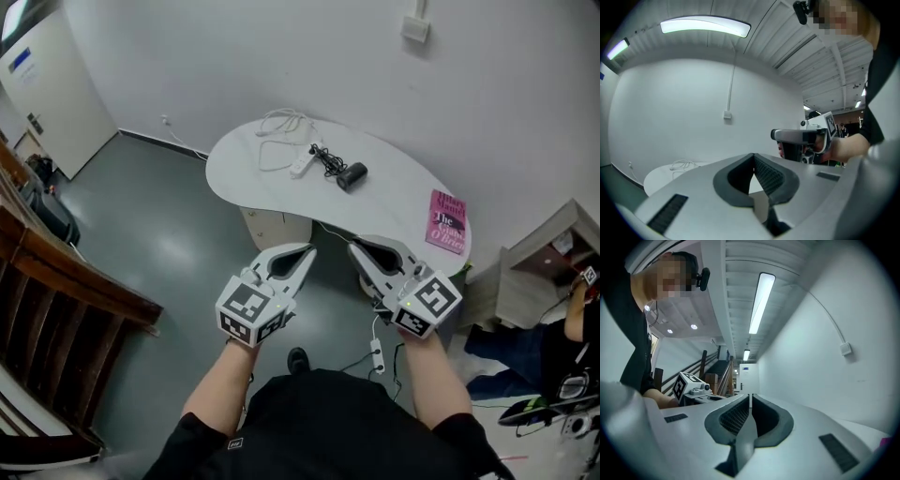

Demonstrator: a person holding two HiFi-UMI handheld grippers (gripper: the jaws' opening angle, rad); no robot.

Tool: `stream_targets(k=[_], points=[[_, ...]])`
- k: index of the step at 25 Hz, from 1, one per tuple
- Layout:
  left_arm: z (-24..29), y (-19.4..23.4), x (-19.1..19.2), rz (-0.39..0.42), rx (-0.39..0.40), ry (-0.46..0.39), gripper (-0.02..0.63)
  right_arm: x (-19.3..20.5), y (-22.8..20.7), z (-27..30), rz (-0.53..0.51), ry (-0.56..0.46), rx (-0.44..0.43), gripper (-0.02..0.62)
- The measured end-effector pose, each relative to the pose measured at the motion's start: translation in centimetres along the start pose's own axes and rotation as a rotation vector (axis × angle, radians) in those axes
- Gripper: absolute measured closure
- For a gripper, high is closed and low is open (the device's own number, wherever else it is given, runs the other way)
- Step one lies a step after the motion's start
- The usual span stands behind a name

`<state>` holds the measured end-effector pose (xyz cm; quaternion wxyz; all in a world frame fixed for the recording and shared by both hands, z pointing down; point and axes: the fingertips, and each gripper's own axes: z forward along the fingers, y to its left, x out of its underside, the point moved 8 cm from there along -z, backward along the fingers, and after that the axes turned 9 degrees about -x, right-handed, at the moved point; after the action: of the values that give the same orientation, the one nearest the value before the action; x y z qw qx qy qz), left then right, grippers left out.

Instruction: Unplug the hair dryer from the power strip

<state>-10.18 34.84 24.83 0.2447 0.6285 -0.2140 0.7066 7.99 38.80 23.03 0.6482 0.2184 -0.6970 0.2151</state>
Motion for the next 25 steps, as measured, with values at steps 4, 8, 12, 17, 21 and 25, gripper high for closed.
stream_targets(k=[4,8,12,17,21,25], points=[[1.9,4.7,-0.8,0.019,0.017,-0.012,0.594,1.0,-3.4,4.6,0.043,0.007,-0.001,0.558],[3.2,7.9,-0.4,0.119,0.013,-0.009,0.594,2.8,-5.9,7.6,0.083,0.031,-0.010,0.557],[4.3,10.5,0.1,0.140,0.016,-0.039,0.594,5.1,-8.6,9.6,0.148,0.046,-0.018,0.558],[7.8,14.7,0.7,0.112,-0.005,-0.020,0.594,6.9,-14.5,12.1,0.173,0.101,-0.004,0.558],[13.0,18.7,1.3,0.078,-0.042,0.010,0.594,7.2,-21.3,14.5,0.173,0.084,-0.011,0.557],[19.1,23.3,1.3,0.062,-0.107,0.038,0.592,7.6,-28.9,16.6,0.185,0.072,-0.021,0.557]])
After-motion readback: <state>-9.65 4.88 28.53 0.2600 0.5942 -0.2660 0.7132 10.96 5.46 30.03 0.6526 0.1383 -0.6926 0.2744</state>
